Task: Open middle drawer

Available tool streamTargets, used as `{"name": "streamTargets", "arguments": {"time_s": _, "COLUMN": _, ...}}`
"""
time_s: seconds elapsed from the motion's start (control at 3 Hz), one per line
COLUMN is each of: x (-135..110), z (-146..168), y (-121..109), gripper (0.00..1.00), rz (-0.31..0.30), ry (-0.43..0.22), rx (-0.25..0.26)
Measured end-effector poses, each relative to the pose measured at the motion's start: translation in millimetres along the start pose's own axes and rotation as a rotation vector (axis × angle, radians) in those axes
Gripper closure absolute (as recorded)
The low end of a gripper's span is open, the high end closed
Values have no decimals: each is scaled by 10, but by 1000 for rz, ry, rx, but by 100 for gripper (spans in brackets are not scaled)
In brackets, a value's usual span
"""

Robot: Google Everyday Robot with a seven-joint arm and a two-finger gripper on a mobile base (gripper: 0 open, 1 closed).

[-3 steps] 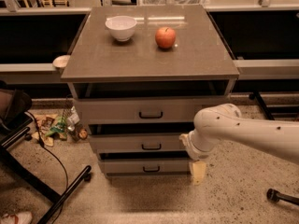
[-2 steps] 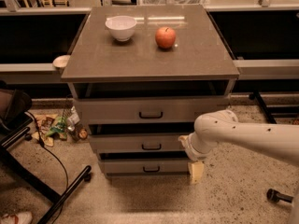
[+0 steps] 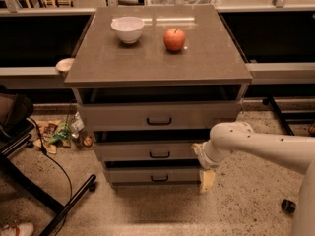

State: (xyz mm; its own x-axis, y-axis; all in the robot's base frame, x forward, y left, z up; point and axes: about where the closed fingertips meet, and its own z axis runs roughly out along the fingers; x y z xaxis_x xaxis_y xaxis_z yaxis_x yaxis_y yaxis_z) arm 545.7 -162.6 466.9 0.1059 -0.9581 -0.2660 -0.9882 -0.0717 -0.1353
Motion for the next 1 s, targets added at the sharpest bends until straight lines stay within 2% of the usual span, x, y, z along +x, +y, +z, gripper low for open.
{"name": "streamTargets", "arguments": {"time_s": 0.33, "x": 39, "z": 151, "y": -99, "gripper": 0, "rz": 1, "ry": 2, "rx": 15}}
{"name": "streamTargets", "arguments": {"time_s": 1.0, "x": 118, "z": 283, "y": -548, "gripper": 0, "rz": -25, "ry": -26, "rx": 138}}
